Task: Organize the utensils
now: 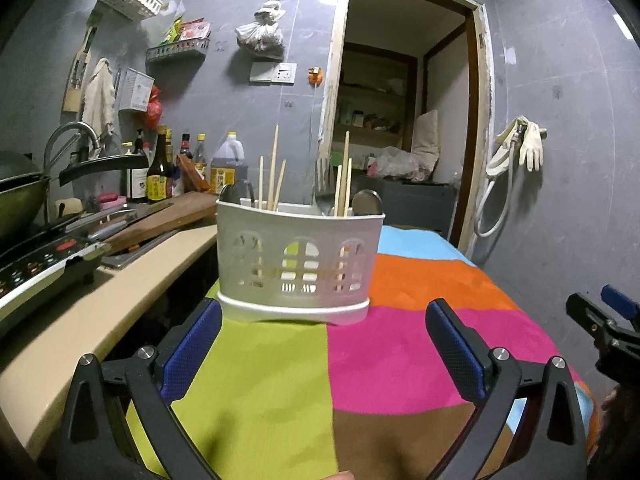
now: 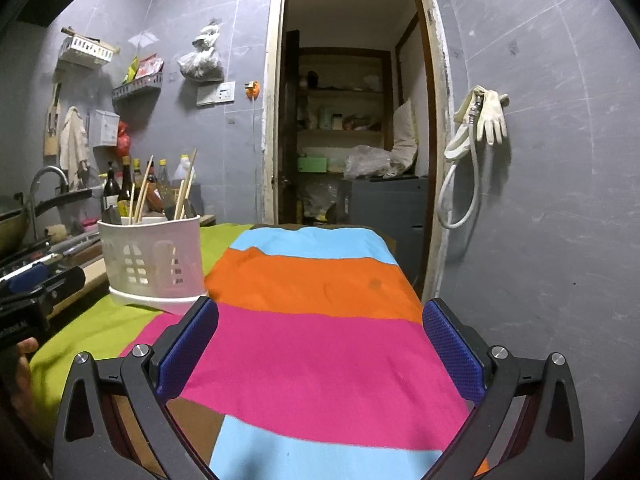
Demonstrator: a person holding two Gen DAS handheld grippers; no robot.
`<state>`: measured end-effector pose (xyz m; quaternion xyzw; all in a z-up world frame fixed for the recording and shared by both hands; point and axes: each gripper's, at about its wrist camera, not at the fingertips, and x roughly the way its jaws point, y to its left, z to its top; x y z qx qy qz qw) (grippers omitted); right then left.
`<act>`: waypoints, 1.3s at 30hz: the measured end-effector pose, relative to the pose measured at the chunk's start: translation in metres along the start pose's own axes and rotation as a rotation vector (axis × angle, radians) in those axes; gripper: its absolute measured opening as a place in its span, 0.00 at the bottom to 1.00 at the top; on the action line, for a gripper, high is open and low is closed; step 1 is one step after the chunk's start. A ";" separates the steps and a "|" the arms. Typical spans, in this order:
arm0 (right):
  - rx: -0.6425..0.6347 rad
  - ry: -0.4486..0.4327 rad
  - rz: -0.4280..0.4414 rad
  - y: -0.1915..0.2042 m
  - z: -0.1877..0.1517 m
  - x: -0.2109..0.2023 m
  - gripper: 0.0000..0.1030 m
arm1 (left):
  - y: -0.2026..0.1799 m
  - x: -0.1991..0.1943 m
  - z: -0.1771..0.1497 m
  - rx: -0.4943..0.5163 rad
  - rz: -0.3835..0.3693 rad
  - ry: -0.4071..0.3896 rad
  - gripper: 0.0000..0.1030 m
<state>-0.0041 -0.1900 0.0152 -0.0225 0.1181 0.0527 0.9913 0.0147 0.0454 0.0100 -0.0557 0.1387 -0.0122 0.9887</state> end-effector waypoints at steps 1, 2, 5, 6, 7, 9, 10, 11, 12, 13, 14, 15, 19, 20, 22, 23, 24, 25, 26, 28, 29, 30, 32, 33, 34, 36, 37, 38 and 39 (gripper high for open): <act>-0.003 -0.004 -0.003 0.000 -0.002 -0.002 1.00 | -0.001 -0.002 -0.002 0.006 0.003 0.002 0.97; -0.006 -0.007 -0.006 0.000 -0.004 -0.004 1.00 | -0.002 -0.003 -0.004 0.012 0.006 0.003 0.97; -0.016 -0.011 -0.012 0.001 -0.008 -0.008 1.00 | -0.004 -0.006 -0.008 0.019 0.009 0.002 0.97; -0.019 -0.013 -0.013 0.001 -0.009 -0.009 1.00 | -0.004 -0.007 -0.008 0.020 0.009 0.001 0.97; -0.021 -0.012 -0.016 0.001 -0.008 -0.009 1.00 | -0.005 -0.007 -0.009 0.022 0.010 0.000 0.97; -0.019 -0.013 -0.014 0.001 -0.008 -0.009 1.00 | -0.005 -0.008 -0.011 0.027 0.009 -0.003 0.97; -0.019 -0.014 -0.014 0.001 -0.008 -0.009 1.00 | -0.006 -0.008 -0.011 0.028 0.010 -0.004 0.97; -0.019 -0.013 -0.015 0.002 -0.008 -0.009 1.00 | -0.006 -0.008 -0.011 0.029 0.010 -0.004 0.97; -0.019 -0.012 -0.016 0.002 -0.008 -0.009 1.00 | -0.006 -0.008 -0.011 0.028 0.011 -0.003 0.97; -0.018 -0.010 -0.016 0.002 -0.009 -0.009 1.00 | -0.006 -0.008 -0.011 0.028 0.010 -0.003 0.97; -0.016 -0.008 -0.015 0.002 -0.009 -0.009 1.00 | -0.006 -0.008 -0.012 0.026 0.011 -0.002 0.97; -0.015 -0.008 -0.015 0.002 -0.009 -0.010 1.00 | -0.005 -0.008 -0.012 0.023 0.010 -0.001 0.97; -0.014 -0.003 -0.017 0.001 -0.010 -0.009 1.00 | -0.005 -0.008 -0.013 0.020 0.012 -0.001 0.97; -0.013 -0.001 -0.016 0.001 -0.010 -0.009 1.00 | -0.005 -0.008 -0.013 0.020 0.011 -0.001 0.97; -0.011 0.003 -0.016 0.000 -0.011 -0.008 1.00 | -0.005 -0.008 -0.013 0.018 0.010 0.001 0.97; -0.011 0.005 -0.017 0.000 -0.012 -0.008 1.00 | -0.006 -0.008 -0.014 0.018 0.011 0.001 0.97; -0.010 0.006 -0.017 -0.001 -0.012 -0.007 1.00 | -0.006 -0.007 -0.014 0.019 0.011 0.002 0.97; -0.009 0.008 -0.017 -0.001 -0.012 -0.007 1.00 | -0.007 -0.007 -0.014 0.021 0.011 0.003 0.97; -0.008 0.008 -0.017 -0.001 -0.012 -0.007 1.00 | -0.007 -0.007 -0.014 0.023 0.012 0.003 0.97; -0.009 0.008 -0.018 -0.001 -0.012 -0.007 1.00 | -0.008 -0.007 -0.014 0.023 0.011 0.005 0.97; -0.008 0.008 -0.018 -0.001 -0.012 -0.007 1.00 | -0.008 -0.007 -0.014 0.024 0.011 0.005 0.97; -0.008 0.008 -0.018 -0.002 -0.012 -0.007 1.00 | -0.008 -0.007 -0.014 0.023 0.012 0.005 0.97; -0.009 0.008 -0.019 -0.002 -0.012 -0.007 1.00 | -0.008 -0.007 -0.014 0.022 0.010 0.005 0.97; -0.008 0.008 -0.020 -0.002 -0.013 -0.007 1.00 | -0.008 -0.007 -0.014 0.022 0.010 0.006 0.97; -0.007 0.008 -0.019 -0.002 -0.013 -0.007 1.00 | -0.008 -0.007 -0.014 0.022 0.010 0.006 0.97; -0.008 0.008 -0.020 -0.002 -0.013 -0.007 1.00 | -0.008 -0.006 -0.015 0.024 0.010 0.007 0.97; -0.009 0.008 -0.020 -0.002 -0.013 -0.007 1.00 | -0.009 -0.006 -0.015 0.025 0.011 0.007 0.97; -0.008 0.008 -0.019 -0.003 -0.013 -0.007 1.00 | -0.009 -0.006 -0.016 0.026 0.011 0.007 0.97; -0.008 0.008 -0.019 -0.003 -0.013 -0.007 1.00 | -0.009 -0.005 -0.016 0.026 0.012 0.007 0.97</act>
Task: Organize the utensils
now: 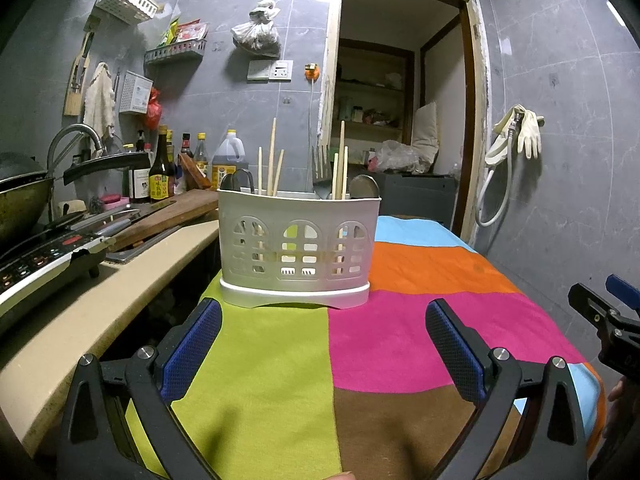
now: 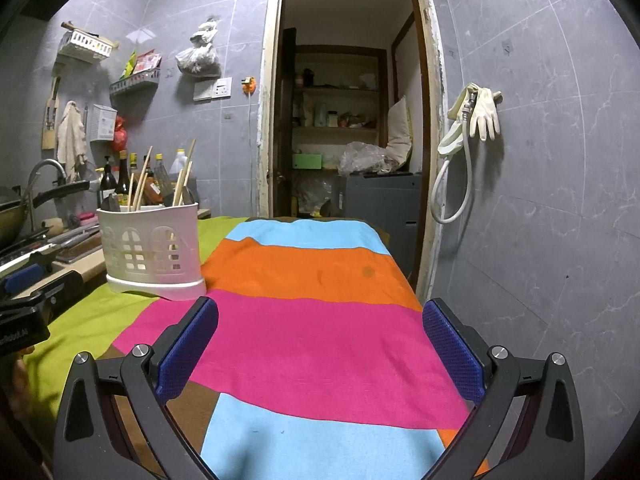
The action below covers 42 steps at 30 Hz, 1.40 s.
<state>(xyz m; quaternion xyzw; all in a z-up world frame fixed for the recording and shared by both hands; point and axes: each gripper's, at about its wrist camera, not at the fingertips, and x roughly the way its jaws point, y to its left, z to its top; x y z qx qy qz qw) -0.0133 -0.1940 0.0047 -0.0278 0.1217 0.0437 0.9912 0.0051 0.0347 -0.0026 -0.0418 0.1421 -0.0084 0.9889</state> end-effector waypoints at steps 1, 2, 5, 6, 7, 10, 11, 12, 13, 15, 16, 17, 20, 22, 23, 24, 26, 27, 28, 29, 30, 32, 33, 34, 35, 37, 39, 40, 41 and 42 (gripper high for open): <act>0.000 0.000 0.000 0.000 0.000 0.000 1.00 | 0.000 0.000 0.000 0.000 0.000 0.000 0.97; 0.000 0.000 0.000 0.000 0.000 0.000 1.00 | 0.000 0.000 0.000 -0.001 0.000 0.000 0.97; -0.001 0.002 0.000 0.000 0.000 0.000 1.00 | 0.000 0.000 0.000 -0.003 0.001 -0.001 0.97; 0.000 0.001 0.000 0.000 0.000 0.000 1.00 | 0.000 0.000 0.000 -0.002 0.000 0.000 0.97; 0.001 0.000 0.000 0.000 0.000 0.000 1.00 | 0.000 0.000 0.000 -0.003 0.000 0.000 0.97; 0.000 -0.001 -0.001 0.000 0.000 0.000 1.00 | 0.000 0.000 0.000 0.000 0.001 -0.002 0.97; 0.000 -0.001 0.000 -0.001 0.000 0.000 1.00 | 0.000 0.000 0.000 0.000 0.001 -0.002 0.97; 0.001 -0.001 -0.001 -0.001 -0.001 0.000 1.00 | 0.000 0.000 0.000 0.000 0.001 -0.002 0.97; 0.001 0.000 -0.001 -0.001 -0.001 0.000 1.00 | 0.000 0.000 0.000 0.000 0.002 -0.003 0.97; 0.001 -0.001 -0.001 -0.001 -0.001 0.000 1.00 | 0.000 0.000 0.000 0.001 0.003 -0.003 0.97; 0.001 0.000 -0.001 -0.001 -0.001 0.000 1.00 | 0.000 -0.001 0.000 0.001 0.003 -0.004 0.97; 0.001 0.000 0.000 -0.001 -0.001 0.000 1.00 | 0.000 -0.001 0.000 0.000 0.003 -0.004 0.97; 0.001 0.000 0.000 -0.001 -0.001 0.000 1.00 | 0.000 -0.001 0.000 0.001 0.004 -0.004 0.97; 0.001 0.001 -0.001 -0.001 -0.001 0.000 1.00 | 0.000 -0.001 0.000 0.001 0.003 -0.003 0.97; 0.001 0.000 -0.001 -0.001 -0.001 0.000 1.00 | -0.001 -0.001 0.000 0.001 0.003 -0.002 0.97; 0.002 -0.002 -0.001 -0.002 -0.001 0.000 1.00 | -0.001 -0.001 0.000 0.002 0.004 -0.003 0.97; 0.000 -0.002 -0.002 -0.001 -0.001 0.000 1.00 | -0.001 -0.001 0.000 0.002 0.003 -0.002 0.97; 0.001 -0.002 -0.003 -0.002 -0.001 0.000 1.00 | -0.001 -0.001 0.000 0.001 0.003 -0.002 0.97; 0.002 -0.002 -0.004 -0.003 -0.002 0.000 1.00 | -0.001 -0.001 0.000 0.001 0.003 -0.003 0.97; 0.003 -0.002 -0.005 -0.004 -0.002 0.000 1.00 | -0.001 -0.001 0.000 0.002 0.003 -0.002 0.97; 0.005 -0.001 -0.006 -0.006 -0.002 0.000 1.00 | -0.001 -0.001 0.000 0.002 0.004 -0.002 0.97; 0.007 0.002 -0.007 -0.007 -0.003 0.000 1.00 | -0.001 -0.001 0.000 0.003 0.004 -0.001 0.97; 0.008 0.002 -0.007 -0.007 -0.003 0.000 1.00 | -0.001 -0.001 0.001 0.003 0.004 0.000 0.97; 0.007 0.002 -0.007 -0.007 -0.003 0.000 1.00 | -0.001 -0.001 0.001 0.003 0.004 0.001 0.97; 0.007 0.002 -0.008 -0.007 -0.003 0.000 1.00 | -0.001 -0.001 0.001 0.003 0.003 0.001 0.97; 0.007 0.001 -0.007 -0.007 -0.003 0.000 1.00 | -0.001 -0.001 0.001 0.004 0.005 -0.001 0.97; 0.008 0.001 -0.008 -0.007 -0.003 0.000 1.00 | -0.001 -0.001 0.001 0.005 0.003 0.001 0.97; 0.008 0.002 -0.007 -0.008 -0.003 0.000 1.00 | -0.001 -0.001 0.001 0.005 0.003 0.001 0.97; 0.008 0.002 -0.008 -0.007 -0.003 0.000 1.00 | -0.001 -0.001 0.001 0.006 0.003 0.000 0.97; 0.007 0.002 -0.008 -0.007 -0.003 0.000 1.00 | -0.001 -0.001 0.001 0.006 0.004 0.001 0.97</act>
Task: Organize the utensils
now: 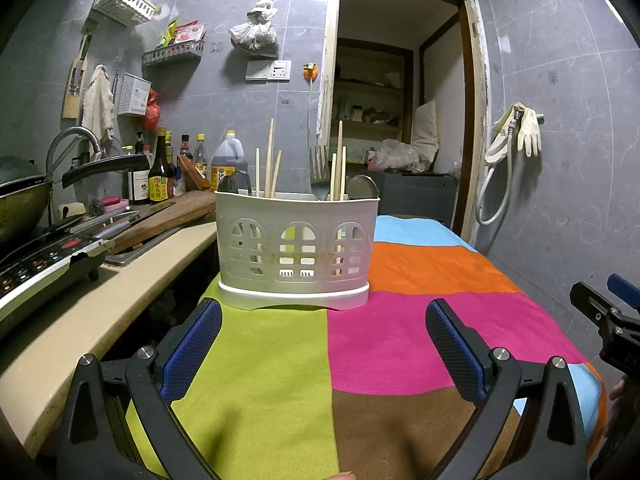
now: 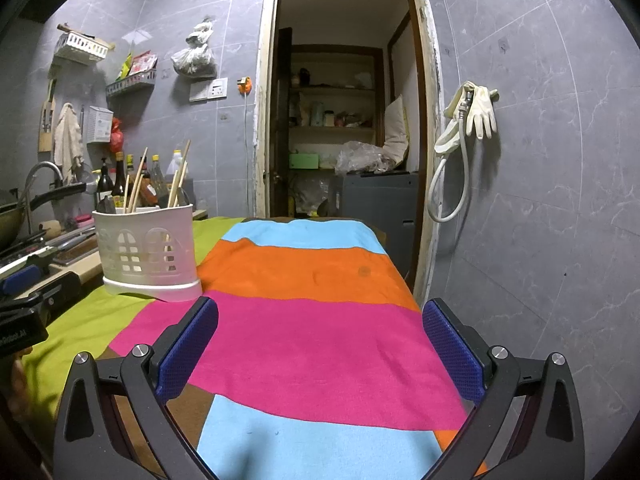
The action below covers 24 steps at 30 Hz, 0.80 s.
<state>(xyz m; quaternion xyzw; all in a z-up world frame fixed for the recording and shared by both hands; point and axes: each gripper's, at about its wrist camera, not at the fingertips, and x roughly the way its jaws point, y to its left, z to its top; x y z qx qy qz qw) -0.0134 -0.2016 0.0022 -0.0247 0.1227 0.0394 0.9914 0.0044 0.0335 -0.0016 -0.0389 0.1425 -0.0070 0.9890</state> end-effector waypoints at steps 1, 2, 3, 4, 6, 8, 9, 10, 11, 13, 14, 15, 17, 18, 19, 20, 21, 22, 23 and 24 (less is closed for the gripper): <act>0.001 0.001 0.000 -0.001 0.000 0.000 1.00 | 0.000 0.000 0.000 0.001 0.000 0.001 0.97; 0.001 0.001 0.001 0.000 0.000 0.000 1.00 | 0.000 0.001 0.000 0.001 -0.001 0.001 0.97; 0.001 0.000 0.001 -0.001 0.000 0.000 1.00 | 0.000 0.001 0.000 0.000 -0.001 0.000 0.97; 0.000 -0.001 0.000 0.000 0.000 0.000 1.00 | 0.000 0.001 0.000 0.001 -0.001 0.000 0.97; 0.000 0.000 0.000 0.000 0.000 0.000 1.00 | 0.000 0.001 0.000 0.001 -0.001 0.001 0.97; 0.001 0.000 0.001 0.000 0.000 0.000 1.00 | -0.001 0.001 0.000 0.000 -0.001 0.004 0.97; 0.000 0.000 0.001 0.000 0.000 0.000 1.00 | -0.001 0.002 0.000 0.000 -0.002 0.005 0.97; 0.000 0.000 -0.001 0.000 0.000 0.000 1.00 | -0.001 0.003 0.000 0.000 -0.003 0.007 0.97; 0.000 0.001 0.000 0.000 0.000 0.000 1.00 | -0.001 0.003 0.000 0.001 -0.004 0.008 0.97; 0.000 0.000 0.000 0.000 0.000 0.000 1.00 | 0.000 0.005 0.000 0.003 -0.005 0.009 0.97; 0.000 0.001 0.000 0.000 0.000 0.000 1.00 | 0.000 0.005 0.000 0.002 -0.006 0.009 0.97; 0.000 0.002 -0.001 0.000 0.000 0.001 1.00 | 0.000 0.005 0.000 0.001 -0.007 0.010 0.97; 0.001 0.001 -0.001 0.000 0.000 0.001 1.00 | 0.000 0.005 0.000 0.001 -0.006 0.009 0.97; 0.001 0.001 -0.001 0.000 0.000 0.001 1.00 | 0.001 0.006 0.000 0.001 -0.007 0.010 0.97; 0.000 0.002 -0.001 0.000 0.000 0.001 1.00 | 0.000 0.006 0.000 0.001 -0.006 0.010 0.97; 0.000 0.001 -0.001 0.000 0.000 0.001 1.00 | 0.001 0.006 0.000 0.001 -0.006 0.010 0.97; 0.000 0.002 -0.001 0.000 -0.001 0.001 1.00 | 0.001 0.006 -0.001 0.000 -0.007 0.011 0.97; 0.001 0.002 0.000 0.000 0.000 0.001 1.00 | 0.002 0.007 -0.001 -0.001 -0.009 0.013 0.97; 0.001 0.002 0.000 0.000 0.000 0.001 1.00 | 0.003 0.007 -0.002 -0.002 -0.010 0.013 0.97; 0.000 0.002 -0.001 0.000 0.000 0.001 1.00 | 0.004 0.008 -0.002 -0.002 -0.011 0.014 0.97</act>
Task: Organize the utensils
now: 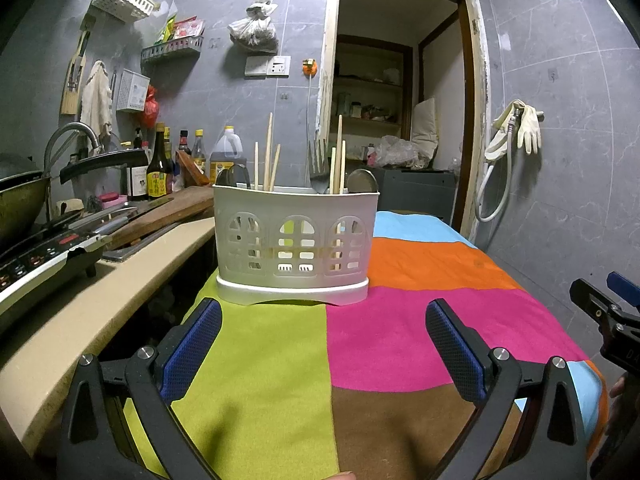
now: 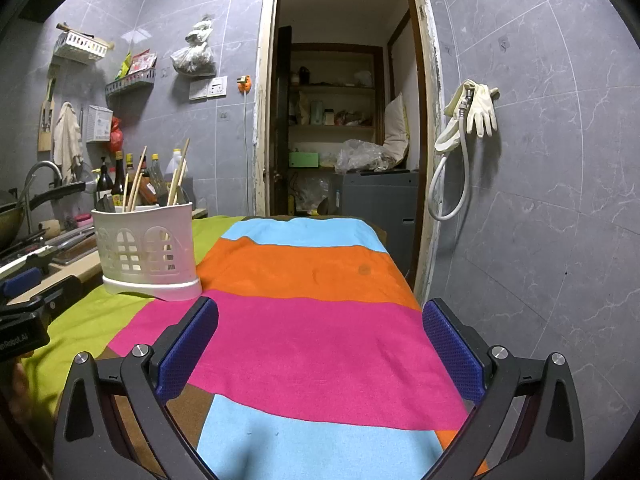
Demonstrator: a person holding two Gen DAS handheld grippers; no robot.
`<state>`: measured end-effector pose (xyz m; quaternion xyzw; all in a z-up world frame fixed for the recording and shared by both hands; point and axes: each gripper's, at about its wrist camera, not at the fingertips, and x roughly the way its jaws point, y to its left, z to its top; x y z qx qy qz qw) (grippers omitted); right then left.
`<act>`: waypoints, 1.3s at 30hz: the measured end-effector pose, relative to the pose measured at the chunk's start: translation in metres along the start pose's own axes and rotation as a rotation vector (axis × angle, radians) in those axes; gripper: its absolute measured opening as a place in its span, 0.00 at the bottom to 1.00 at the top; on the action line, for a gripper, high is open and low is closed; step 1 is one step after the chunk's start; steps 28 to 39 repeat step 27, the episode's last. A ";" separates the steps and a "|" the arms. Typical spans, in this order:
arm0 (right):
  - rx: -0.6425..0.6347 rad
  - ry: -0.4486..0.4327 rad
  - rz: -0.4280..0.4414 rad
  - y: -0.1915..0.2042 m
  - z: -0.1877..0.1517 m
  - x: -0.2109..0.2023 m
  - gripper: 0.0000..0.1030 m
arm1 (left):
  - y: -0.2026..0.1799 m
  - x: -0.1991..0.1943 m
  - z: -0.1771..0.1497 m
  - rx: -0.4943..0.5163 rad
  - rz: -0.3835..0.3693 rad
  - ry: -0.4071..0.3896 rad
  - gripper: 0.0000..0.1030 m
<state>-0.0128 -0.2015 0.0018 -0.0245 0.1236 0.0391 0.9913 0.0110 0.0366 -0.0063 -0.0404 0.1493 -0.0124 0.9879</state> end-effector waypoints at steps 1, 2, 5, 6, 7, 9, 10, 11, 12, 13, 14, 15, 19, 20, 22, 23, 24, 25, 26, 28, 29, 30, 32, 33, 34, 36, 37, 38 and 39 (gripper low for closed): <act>0.000 0.000 0.000 0.000 0.000 0.000 1.00 | 0.000 0.000 0.000 0.000 0.000 0.000 0.97; 0.000 0.000 0.000 0.000 0.000 0.000 1.00 | 0.000 0.000 0.000 0.000 0.000 0.000 0.97; 0.000 0.000 0.000 0.000 0.000 0.000 1.00 | 0.001 0.000 -0.001 -0.001 -0.004 0.001 0.97; 0.000 0.000 0.000 0.000 0.000 0.000 1.00 | 0.001 0.000 -0.001 -0.001 -0.004 0.001 0.97; 0.001 0.001 0.000 0.000 0.000 0.000 1.00 | 0.001 0.000 -0.002 0.000 -0.006 0.002 0.97; 0.001 0.001 0.000 0.000 0.000 0.000 1.00 | 0.002 0.000 -0.002 0.000 -0.006 0.006 0.97; 0.000 0.000 0.000 0.000 0.000 0.000 1.00 | 0.002 0.000 -0.002 0.000 -0.006 0.007 0.97; 0.000 0.001 0.000 0.000 0.000 0.000 1.00 | 0.003 0.000 -0.002 0.001 -0.006 0.005 0.97; 0.000 0.001 0.000 0.000 0.000 0.000 1.00 | 0.003 0.000 -0.002 0.003 -0.004 0.005 0.97; 0.000 0.001 0.000 0.000 0.000 0.000 1.00 | 0.003 0.000 -0.002 0.007 -0.003 0.004 0.97; 0.000 0.001 0.000 0.000 0.000 0.000 1.00 | 0.003 0.000 -0.002 0.011 -0.002 0.003 0.97; 0.001 0.001 0.000 0.000 0.000 0.000 1.00 | 0.003 0.000 -0.002 0.014 -0.002 0.002 0.97; 0.002 0.002 -0.001 0.000 0.000 0.000 1.00 | 0.003 0.001 -0.003 0.016 -0.008 0.009 0.97; 0.001 0.002 -0.001 0.000 0.000 0.000 1.00 | 0.003 0.002 -0.003 0.015 -0.009 0.011 0.97; 0.001 0.002 -0.001 0.000 0.000 0.000 1.00 | 0.004 0.002 -0.003 0.013 -0.008 0.016 0.97; 0.002 0.002 -0.001 -0.001 0.000 0.000 1.00 | 0.004 0.002 -0.004 0.014 -0.008 0.017 0.97; 0.002 0.003 -0.001 -0.001 -0.001 0.000 1.00 | 0.004 0.003 -0.004 0.015 -0.008 0.017 0.97; 0.002 0.002 -0.001 -0.001 0.000 0.000 1.00 | 0.004 0.003 -0.003 0.015 -0.008 0.016 0.97; 0.002 0.003 -0.002 -0.001 -0.001 0.000 1.00 | 0.004 0.003 -0.003 0.016 -0.007 0.015 0.97; 0.003 0.003 -0.002 -0.001 -0.002 0.000 1.00 | 0.004 0.003 -0.004 0.016 -0.006 0.015 0.97; 0.003 0.003 -0.002 -0.001 -0.002 0.000 1.00 | 0.004 0.003 -0.004 0.016 -0.006 0.015 0.97; 0.003 0.003 -0.002 -0.001 -0.002 0.000 1.00 | 0.004 0.003 -0.004 0.016 -0.006 0.015 0.97; 0.003 0.003 -0.002 -0.001 -0.002 0.000 1.00 | 0.004 0.003 -0.004 0.016 -0.006 0.015 0.97; 0.003 0.003 -0.002 -0.001 -0.002 0.000 1.00 | 0.004 0.003 -0.004 0.016 -0.006 0.015 0.97; 0.003 0.003 -0.002 -0.001 -0.002 0.000 1.00 | 0.004 0.003 -0.004 0.016 -0.006 0.015 0.97; 0.003 0.003 -0.002 -0.001 -0.002 0.000 1.00 | 0.004 0.003 -0.004 0.016 -0.006 0.015 0.97; 0.003 0.003 -0.002 -0.001 -0.002 0.000 1.00 | 0.004 0.003 -0.004 0.016 -0.006 0.015 0.97; 0.003 0.003 -0.002 -0.001 -0.002 0.000 1.00 | 0.004 0.003 -0.004 0.016 -0.006 0.015 0.97; 0.003 0.003 -0.002 -0.001 -0.002 0.000 1.00 | 0.004 0.003 -0.004 0.016 -0.006 0.015 0.97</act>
